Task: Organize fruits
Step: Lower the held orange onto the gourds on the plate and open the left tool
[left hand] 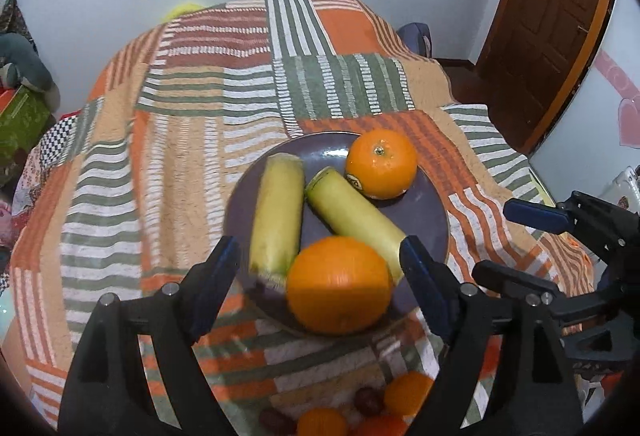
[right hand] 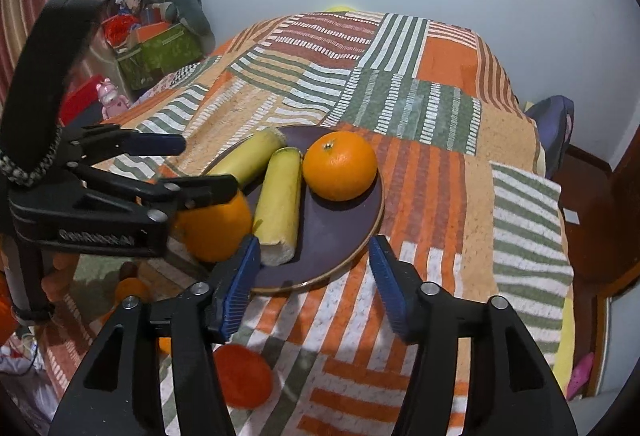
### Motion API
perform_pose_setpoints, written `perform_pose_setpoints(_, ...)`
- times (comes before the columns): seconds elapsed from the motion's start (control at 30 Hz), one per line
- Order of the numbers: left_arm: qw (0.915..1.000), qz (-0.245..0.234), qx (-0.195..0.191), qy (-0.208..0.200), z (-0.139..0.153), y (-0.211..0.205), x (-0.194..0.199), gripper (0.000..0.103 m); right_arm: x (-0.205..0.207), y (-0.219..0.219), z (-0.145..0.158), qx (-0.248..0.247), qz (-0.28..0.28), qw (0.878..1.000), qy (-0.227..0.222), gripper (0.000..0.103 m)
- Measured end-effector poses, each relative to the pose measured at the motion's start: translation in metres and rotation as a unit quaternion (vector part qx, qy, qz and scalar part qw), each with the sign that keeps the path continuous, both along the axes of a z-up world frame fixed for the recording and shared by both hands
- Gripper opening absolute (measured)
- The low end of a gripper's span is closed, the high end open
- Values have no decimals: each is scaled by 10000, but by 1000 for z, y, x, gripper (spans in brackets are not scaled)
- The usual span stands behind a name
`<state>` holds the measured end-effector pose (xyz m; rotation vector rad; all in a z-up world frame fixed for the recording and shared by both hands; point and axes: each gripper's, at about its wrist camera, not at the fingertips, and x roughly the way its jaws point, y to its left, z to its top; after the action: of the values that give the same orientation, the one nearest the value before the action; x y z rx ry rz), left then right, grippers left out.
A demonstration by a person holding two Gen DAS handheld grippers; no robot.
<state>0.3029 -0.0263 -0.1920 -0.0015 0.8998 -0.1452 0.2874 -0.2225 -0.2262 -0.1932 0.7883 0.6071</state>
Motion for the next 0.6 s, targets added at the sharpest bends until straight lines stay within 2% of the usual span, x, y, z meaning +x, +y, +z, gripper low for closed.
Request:
perform_pose_setpoints(0.17,9995,-8,-183,-247,19,11,-33,82,-18,-4,8,62,-60,9999,-64,60)
perform_pose_setpoints(0.23,9993,-23,-284,-234,22,15,-48,82,-26,-5,11,97,-92,9999,-96,64)
perform_pose_setpoints(0.43,9997,-61,-124,-214,22,17,-90,82,-57,-8,21,141,-117,9996,-237,67)
perform_pose_setpoints(0.6,9995,61,-240,-181,15,20,-121,82,-78,-7,19,145,-119,9995,-238,68)
